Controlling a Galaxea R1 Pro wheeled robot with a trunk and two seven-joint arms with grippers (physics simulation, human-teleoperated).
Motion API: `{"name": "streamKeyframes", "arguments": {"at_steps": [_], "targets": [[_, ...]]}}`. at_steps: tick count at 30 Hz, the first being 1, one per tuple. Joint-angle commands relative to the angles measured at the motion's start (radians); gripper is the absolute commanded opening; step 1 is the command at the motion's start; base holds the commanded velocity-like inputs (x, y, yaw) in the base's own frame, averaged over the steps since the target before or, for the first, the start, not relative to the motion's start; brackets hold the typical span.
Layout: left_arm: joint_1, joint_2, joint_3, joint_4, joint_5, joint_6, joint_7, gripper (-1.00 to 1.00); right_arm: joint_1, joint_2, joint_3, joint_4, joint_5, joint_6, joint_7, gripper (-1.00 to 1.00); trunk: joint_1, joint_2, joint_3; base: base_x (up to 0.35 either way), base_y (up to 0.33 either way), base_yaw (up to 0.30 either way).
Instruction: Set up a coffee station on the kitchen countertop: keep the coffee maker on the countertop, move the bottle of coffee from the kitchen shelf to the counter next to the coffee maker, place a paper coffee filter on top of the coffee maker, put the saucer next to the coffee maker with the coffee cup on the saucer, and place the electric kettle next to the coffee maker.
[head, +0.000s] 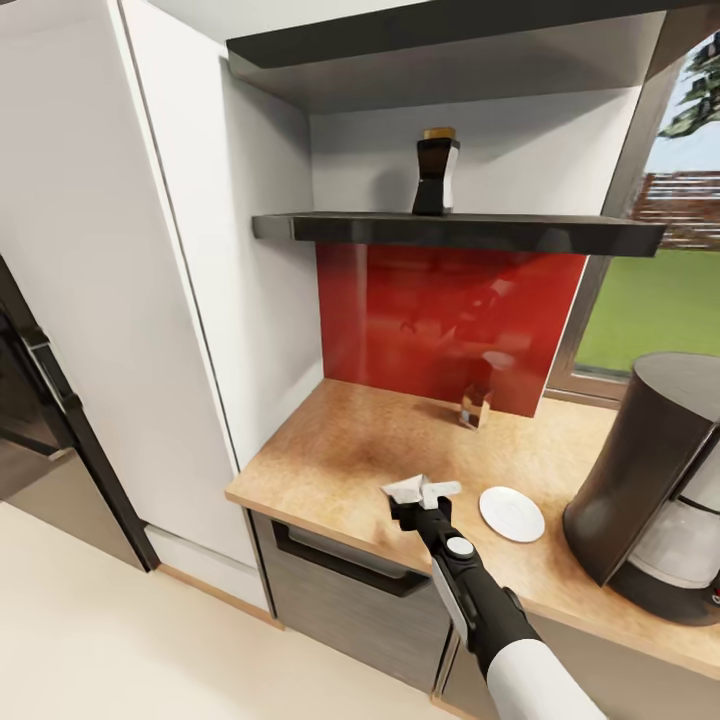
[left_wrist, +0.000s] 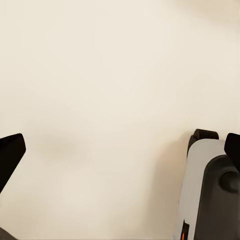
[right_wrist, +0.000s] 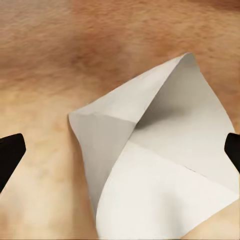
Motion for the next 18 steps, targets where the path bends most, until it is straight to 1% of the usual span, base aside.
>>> {"name": "streamKeyframes", "arguments": {"at_steps": [1, 10, 18], "targets": [[-0.001, 0.000, 0.008, 0.001, -0.011, -0.004, 0.000, 1.00, -0.001, 0.000, 0.000, -0.002, 0.010, 0.006, 0.000, 1.00, 0.001, -0.002, -0.002, 0.088, 0.090, 0.000], [-0.001, 0.000, 0.008, 0.001, -0.011, -0.004, -0.001, 1.00, -0.001, 0.000, 0.000, -0.002, 0.010, 0.006, 0.000, 1.00, 0.001, -0.002, -0.002, 0.023, 0.019, 0.000], [-0.001, -0.002, 0.008, 0.001, -0.011, -0.004, -0.001, 1.00, -0.001, 0.000, -0.001, 0.005, 0.010, 0.006, 0.000, 1.00, 0.001, -0.002, -0.002, 0.086, 0.000, 0.000]]}}
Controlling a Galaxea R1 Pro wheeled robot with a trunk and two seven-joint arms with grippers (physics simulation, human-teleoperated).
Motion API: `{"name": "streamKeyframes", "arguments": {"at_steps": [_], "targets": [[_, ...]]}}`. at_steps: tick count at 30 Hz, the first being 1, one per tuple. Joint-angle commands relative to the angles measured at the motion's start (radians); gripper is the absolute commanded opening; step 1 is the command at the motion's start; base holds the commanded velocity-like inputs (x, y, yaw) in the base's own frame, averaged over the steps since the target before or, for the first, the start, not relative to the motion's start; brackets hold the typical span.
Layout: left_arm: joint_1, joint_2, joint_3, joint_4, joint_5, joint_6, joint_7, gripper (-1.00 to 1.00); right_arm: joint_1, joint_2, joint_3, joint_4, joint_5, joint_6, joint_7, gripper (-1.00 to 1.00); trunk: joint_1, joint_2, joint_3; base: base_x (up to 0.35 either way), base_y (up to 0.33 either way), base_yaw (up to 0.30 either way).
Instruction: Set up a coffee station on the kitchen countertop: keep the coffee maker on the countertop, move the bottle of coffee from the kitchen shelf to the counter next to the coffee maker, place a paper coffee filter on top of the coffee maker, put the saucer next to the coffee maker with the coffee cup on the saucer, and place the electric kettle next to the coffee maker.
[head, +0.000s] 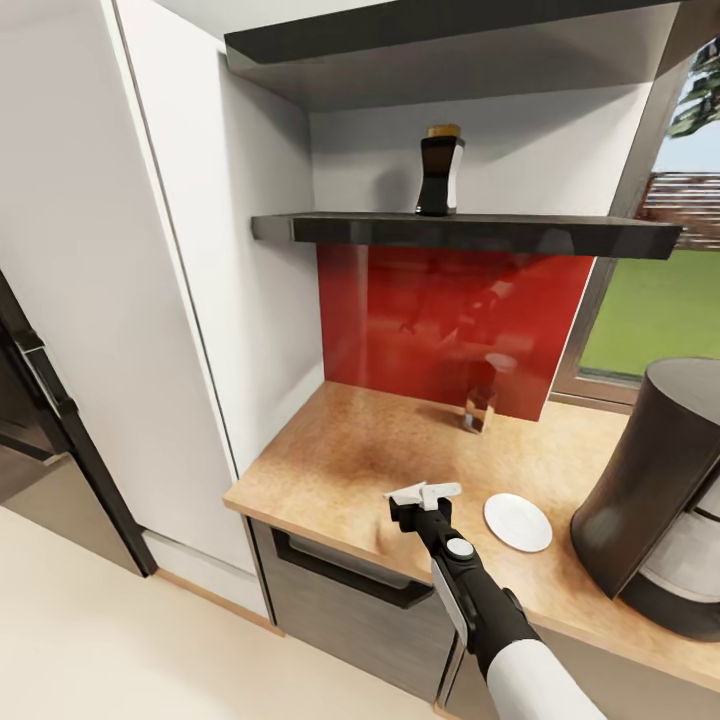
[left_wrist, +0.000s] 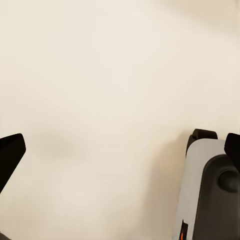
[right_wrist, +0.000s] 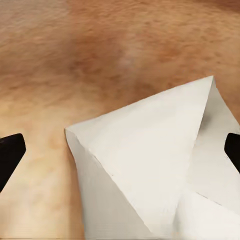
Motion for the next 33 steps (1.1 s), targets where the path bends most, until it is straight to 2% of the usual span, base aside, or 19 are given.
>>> {"name": "streamKeyframes", "arguments": {"at_steps": [1, 19, 20, 33], "targets": [[-0.001, 0.000, 0.008, 0.001, -0.011, -0.004, 0.000, 1.00, -0.001, 0.000, 0.000, 0.006, 0.010, 0.006, 0.000, 1.00, 0.001, -0.002, -0.002, 0.015, 0.000, 0.000], [0.000, -0.001, 0.008, 0.001, -0.011, -0.004, 0.000, 1.00, -0.001, 0.000, 0.000, 0.017, 0.010, 0.005, -0.001, 1.00, 0.001, -0.002, -0.002, 0.054, 0.000, 0.000], [0.000, -0.001, 0.008, 0.001, -0.011, -0.004, 0.000, 1.00, -0.001, 0.000, -0.001, 0.017, 0.010, 0.005, -0.001, -1.00, 0.001, -0.002, -0.002, 0.003, 0.000, 0.000], [0.000, 0.000, 0.008, 0.009, -0.011, -0.004, 0.000, 1.00, -0.001, 0.000, -0.001, 0.017, 0.010, 0.005, -0.001, -1.00, 0.001, -0.002, -0.002, 0.000, 0.000, 0.000]]}}
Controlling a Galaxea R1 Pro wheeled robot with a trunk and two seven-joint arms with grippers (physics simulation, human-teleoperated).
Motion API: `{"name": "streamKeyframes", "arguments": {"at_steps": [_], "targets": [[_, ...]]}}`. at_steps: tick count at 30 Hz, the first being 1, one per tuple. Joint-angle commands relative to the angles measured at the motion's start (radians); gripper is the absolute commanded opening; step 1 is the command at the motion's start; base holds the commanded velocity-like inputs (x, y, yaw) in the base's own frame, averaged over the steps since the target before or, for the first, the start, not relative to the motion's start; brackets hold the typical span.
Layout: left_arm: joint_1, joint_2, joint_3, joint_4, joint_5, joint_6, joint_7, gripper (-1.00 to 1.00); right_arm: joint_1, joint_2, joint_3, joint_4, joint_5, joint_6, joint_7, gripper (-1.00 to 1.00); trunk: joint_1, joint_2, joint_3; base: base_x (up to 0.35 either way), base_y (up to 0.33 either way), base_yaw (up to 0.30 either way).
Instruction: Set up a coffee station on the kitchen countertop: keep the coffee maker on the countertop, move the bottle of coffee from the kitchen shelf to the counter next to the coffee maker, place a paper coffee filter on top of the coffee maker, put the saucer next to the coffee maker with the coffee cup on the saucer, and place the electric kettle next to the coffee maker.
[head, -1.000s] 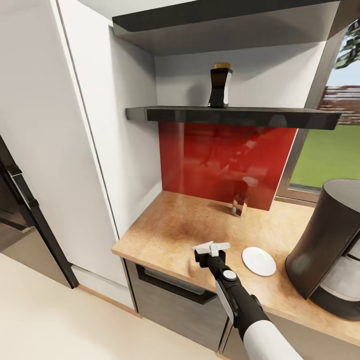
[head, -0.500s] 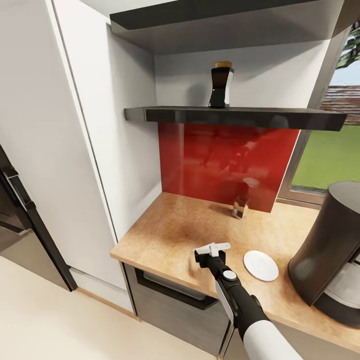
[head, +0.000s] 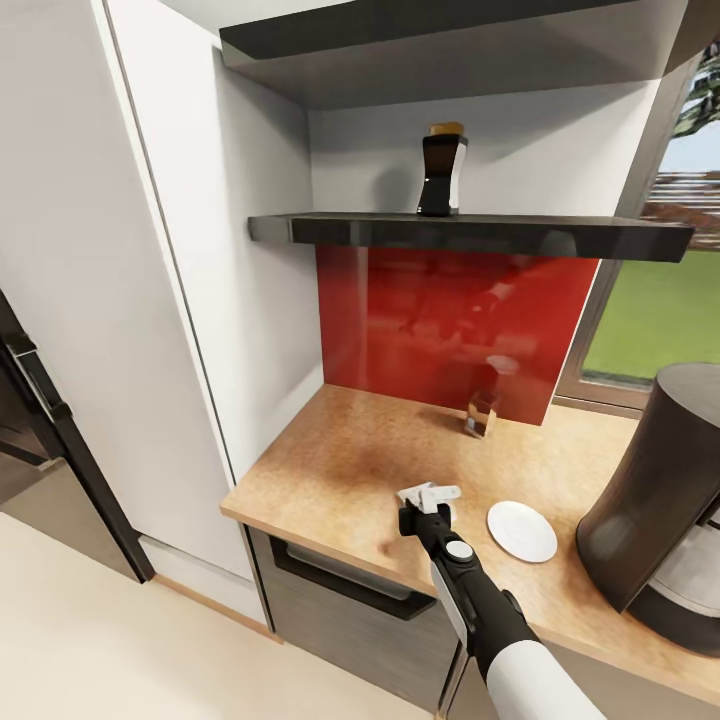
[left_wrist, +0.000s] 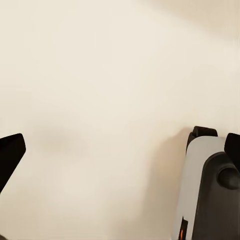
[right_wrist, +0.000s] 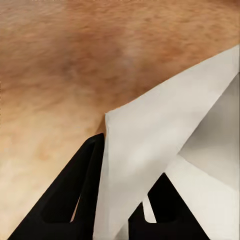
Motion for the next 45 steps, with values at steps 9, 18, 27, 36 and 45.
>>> {"name": "streamKeyframes", "arguments": {"at_steps": [9, 18, 27, 36, 45], "targets": [[-0.001, -0.001, 0.008, 0.001, -0.010, -0.004, -0.002, 1.00, 0.000, 0.000, 0.000, -0.002, 0.008, 0.006, 0.000, -1.00, 0.001, -0.002, -0.002, 0.000, 0.000, 0.000], [-0.001, 0.000, 0.008, 0.001, -0.010, -0.004, -0.002, 1.00, 0.000, 0.000, 0.001, -0.009, 0.008, 0.007, 0.000, -1.00, 0.001, -0.002, -0.002, 0.000, 0.000, 0.000], [-0.001, 0.003, 0.008, 0.001, -0.010, -0.004, -0.002, 1.00, 0.000, 0.000, -0.001, -0.014, 0.008, 0.008, 0.000, -1.00, 0.001, -0.002, -0.002, 0.000, 0.000, 0.000], [-0.001, 0.005, 0.008, -0.001, -0.017, -0.006, -0.003, 1.00, -0.002, 0.000, -0.001, -0.255, 0.008, 0.118, -0.006, -1.00, 0.001, -0.002, -0.002, 0.000, 0.000, 0.000], [-0.002, 0.002, 0.009, -0.003, -0.181, -0.005, 0.003, 1.00, -0.073, 0.000, -0.001, -0.519, 0.008, 0.468, -0.007, -1.00, 0.001, -0.002, -0.002, 0.000, 0.000, 0.000]]}}
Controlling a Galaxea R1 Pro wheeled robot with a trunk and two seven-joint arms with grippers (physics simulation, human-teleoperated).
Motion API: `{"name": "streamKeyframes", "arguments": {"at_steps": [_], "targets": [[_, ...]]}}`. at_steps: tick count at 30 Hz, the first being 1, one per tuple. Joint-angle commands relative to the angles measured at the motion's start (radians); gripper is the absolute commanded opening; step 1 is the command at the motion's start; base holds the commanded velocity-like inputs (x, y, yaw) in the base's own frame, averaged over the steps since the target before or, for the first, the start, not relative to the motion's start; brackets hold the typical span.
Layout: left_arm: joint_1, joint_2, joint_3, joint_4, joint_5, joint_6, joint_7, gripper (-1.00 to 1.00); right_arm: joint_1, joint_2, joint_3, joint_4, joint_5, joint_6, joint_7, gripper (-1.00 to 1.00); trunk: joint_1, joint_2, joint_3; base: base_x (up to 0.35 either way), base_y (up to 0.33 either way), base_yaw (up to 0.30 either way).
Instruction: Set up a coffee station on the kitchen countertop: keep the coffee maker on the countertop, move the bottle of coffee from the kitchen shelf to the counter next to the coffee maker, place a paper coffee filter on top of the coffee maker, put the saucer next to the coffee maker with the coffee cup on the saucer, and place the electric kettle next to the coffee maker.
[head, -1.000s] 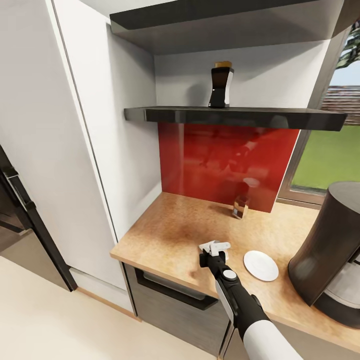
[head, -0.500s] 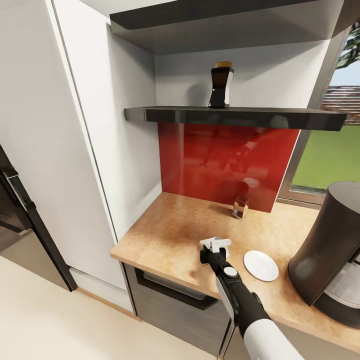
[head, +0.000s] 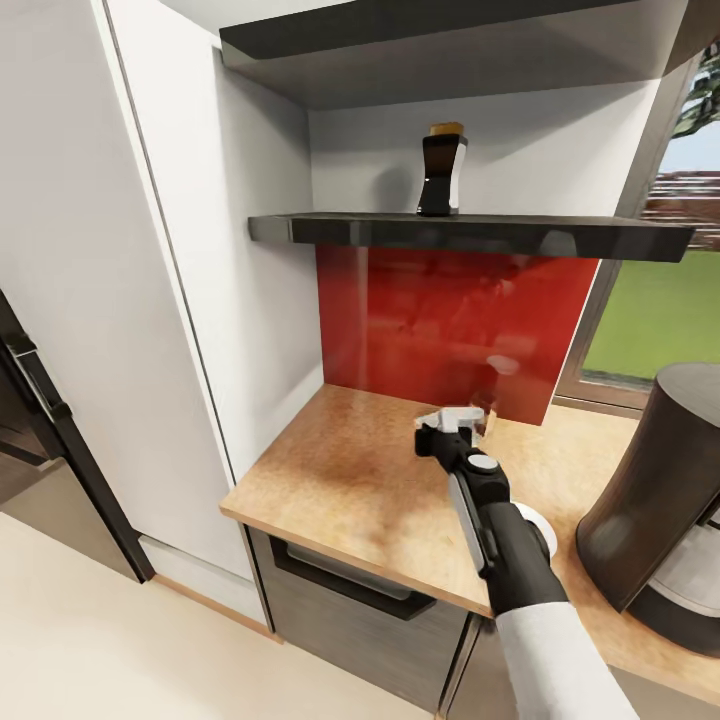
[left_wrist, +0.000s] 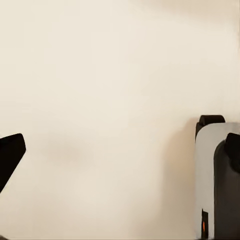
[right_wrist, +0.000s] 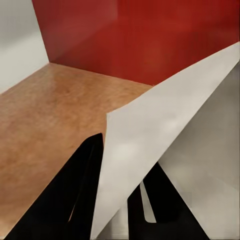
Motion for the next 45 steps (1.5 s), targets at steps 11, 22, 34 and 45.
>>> {"name": "streamKeyframes", "arguments": {"at_steps": [11, 22, 34, 45], "targets": [[-0.001, 0.000, 0.009, 0.002, -0.202, -0.001, -0.006, 1.00, -0.122, 0.000, -0.004, -0.119, 0.008, 0.215, -0.004, -1.00, 0.001, -0.002, -0.002, 0.000, 0.000, 0.000], [-0.001, -0.007, 0.024, 0.006, -0.197, 0.212, -0.008, 1.00, -0.124, 0.000, 0.001, -0.234, 0.008, 0.464, -0.003, -1.00, 0.001, -0.002, -0.002, 0.000, 0.000, 0.000], [-0.001, -0.011, 0.028, 0.003, -0.194, 0.230, -0.003, 1.00, -0.124, 0.000, 0.004, -0.239, 0.006, 0.476, -0.002, -1.00, 0.001, -0.002, -0.002, -0.157, 0.040, 0.000], [-0.004, -0.012, 0.027, -0.005, -0.191, 0.230, 0.000, 1.00, -0.124, 0.000, 0.006, -0.237, 0.005, 0.476, -0.001, -1.00, 0.001, -0.002, -0.002, -0.223, 0.232, 0.000]]}}
